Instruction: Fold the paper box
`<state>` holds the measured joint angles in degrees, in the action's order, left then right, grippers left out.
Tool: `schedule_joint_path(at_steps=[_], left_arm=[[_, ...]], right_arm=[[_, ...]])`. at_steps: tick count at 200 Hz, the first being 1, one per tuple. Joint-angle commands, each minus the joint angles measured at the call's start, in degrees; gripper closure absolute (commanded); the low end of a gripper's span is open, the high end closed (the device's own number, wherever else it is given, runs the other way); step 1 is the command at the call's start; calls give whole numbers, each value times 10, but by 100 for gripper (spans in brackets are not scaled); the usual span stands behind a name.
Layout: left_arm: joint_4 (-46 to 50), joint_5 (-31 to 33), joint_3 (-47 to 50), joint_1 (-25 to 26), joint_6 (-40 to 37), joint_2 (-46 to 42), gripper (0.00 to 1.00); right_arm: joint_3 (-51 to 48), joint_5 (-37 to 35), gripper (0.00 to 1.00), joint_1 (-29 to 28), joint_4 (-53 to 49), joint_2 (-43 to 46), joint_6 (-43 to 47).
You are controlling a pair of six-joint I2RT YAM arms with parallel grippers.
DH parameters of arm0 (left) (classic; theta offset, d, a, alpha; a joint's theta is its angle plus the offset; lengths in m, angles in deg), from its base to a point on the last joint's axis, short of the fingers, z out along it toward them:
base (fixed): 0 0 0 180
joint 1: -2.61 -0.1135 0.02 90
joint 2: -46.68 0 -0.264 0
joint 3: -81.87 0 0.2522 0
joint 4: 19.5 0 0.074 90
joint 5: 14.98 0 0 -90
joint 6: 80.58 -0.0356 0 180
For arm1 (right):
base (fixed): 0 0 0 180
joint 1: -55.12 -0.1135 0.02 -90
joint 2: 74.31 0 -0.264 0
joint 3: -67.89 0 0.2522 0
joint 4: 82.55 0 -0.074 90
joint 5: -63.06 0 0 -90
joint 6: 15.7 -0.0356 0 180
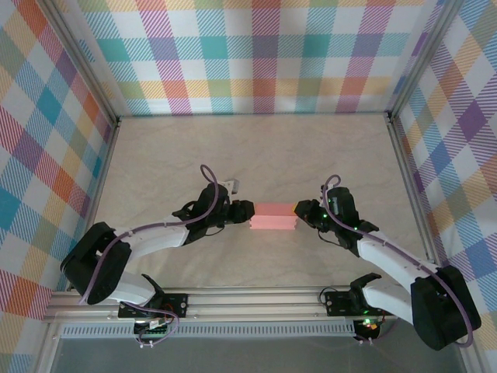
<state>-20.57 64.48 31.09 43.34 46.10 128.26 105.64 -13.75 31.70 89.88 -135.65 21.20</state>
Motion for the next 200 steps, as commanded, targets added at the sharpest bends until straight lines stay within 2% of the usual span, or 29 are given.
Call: schedule_joint_path(at_steps=[1,41,60,64,81,86,101,105,108,118,138,175,189,200], left_arm=[[80,0,21,-3,-5,31,63],[142,3,-63,-3,-50,16,48],[174,22,-97,-3,-82,3,41],[179,27,-103,-4,-88,-1,36],[179,43,-114,-3,-125,-24,30],[177,46,-116,-3,-144,-32,24],[172,57,-124,-3,-218,-54,17],[171,66,-127,-4,-235,-58,4],[167,73,-128,-4,-244,-60,0],[152,87,-127,-4,-283,-66,0],[148,39,-148,-5,-407,-49,0],[363,-77,-264,-5,-687,34,0],[414,-100,-302,-5,-757,63,0],[441,-110,-333,-6,-777,85,0]], right_arm=[[12,-20,78,4,-55,-12,11],[56,-19,45,4,-85,8,29],[73,-33,35,4,-108,20,45],[76,-36,33,4,-112,22,48],[86,-48,28,5,-127,30,62],[90,-52,27,5,-132,32,68],[105,-58,25,6,-153,37,92],[110,-59,24,6,-158,38,100],[113,-60,23,6,-162,39,106],[121,-67,21,7,-179,44,126],[134,-94,17,7,-219,57,163],[134,-125,17,8,-268,87,197],[125,-126,16,8,-269,91,197],[120,-125,16,8,-271,94,197]])
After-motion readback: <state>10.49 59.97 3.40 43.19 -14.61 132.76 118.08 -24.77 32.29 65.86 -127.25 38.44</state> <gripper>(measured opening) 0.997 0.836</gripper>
